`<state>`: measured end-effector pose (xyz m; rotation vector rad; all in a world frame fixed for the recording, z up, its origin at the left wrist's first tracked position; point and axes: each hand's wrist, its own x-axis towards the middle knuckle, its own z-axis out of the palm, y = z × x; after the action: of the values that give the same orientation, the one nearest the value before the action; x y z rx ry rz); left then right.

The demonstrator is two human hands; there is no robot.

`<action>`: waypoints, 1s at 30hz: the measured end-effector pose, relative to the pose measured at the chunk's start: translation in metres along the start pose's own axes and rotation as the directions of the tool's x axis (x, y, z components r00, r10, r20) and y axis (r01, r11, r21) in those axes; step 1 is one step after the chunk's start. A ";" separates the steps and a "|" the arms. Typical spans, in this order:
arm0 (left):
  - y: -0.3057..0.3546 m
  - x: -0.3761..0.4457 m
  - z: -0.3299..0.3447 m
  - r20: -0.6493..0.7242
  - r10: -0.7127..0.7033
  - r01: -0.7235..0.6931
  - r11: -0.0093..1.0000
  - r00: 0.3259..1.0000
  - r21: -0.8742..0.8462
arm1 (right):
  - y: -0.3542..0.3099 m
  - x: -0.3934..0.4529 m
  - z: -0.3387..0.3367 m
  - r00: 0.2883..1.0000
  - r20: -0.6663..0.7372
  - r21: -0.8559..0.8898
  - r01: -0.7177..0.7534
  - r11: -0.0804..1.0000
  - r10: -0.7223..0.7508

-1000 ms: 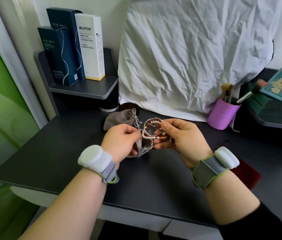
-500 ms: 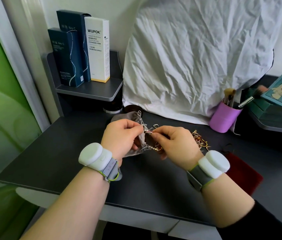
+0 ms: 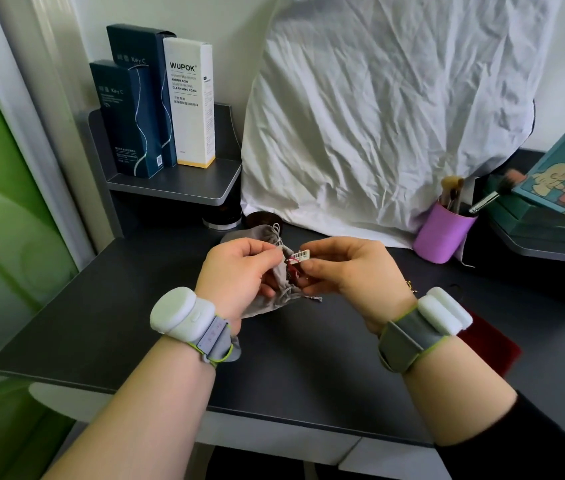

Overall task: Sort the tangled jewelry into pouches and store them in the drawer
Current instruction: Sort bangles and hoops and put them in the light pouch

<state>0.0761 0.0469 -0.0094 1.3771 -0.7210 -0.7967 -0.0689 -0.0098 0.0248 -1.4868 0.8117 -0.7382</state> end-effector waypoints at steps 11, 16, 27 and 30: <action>0.011 -0.007 -0.003 0.055 -0.031 0.036 0.995 0.998 -0.097 | 0.004 0.005 0.004 0.989 -0.017 -0.410 0.126 0.903 -0.146; 0.012 -0.010 -0.002 0.092 -0.021 0.030 0.996 0.996 -0.090 | 0.016 0.006 0.009 0.980 -0.041 -0.601 0.132 0.788 -0.195; 0.008 -0.006 0.008 0.098 -0.036 0.041 0.998 0.995 -0.051 | 0.022 0.010 -0.026 0.992 -0.106 -0.420 0.012 0.907 -0.062; 0.001 -0.006 0.017 0.104 -0.049 0.048 0.999 0.993 0.012 | 0.019 0.019 -0.056 0.975 -0.192 -0.558 -0.016 0.830 -0.110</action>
<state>0.0585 0.0427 -0.0072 1.3732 -0.7754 -0.9095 -0.1065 -0.0568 0.0094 -1.9763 1.2366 -0.7432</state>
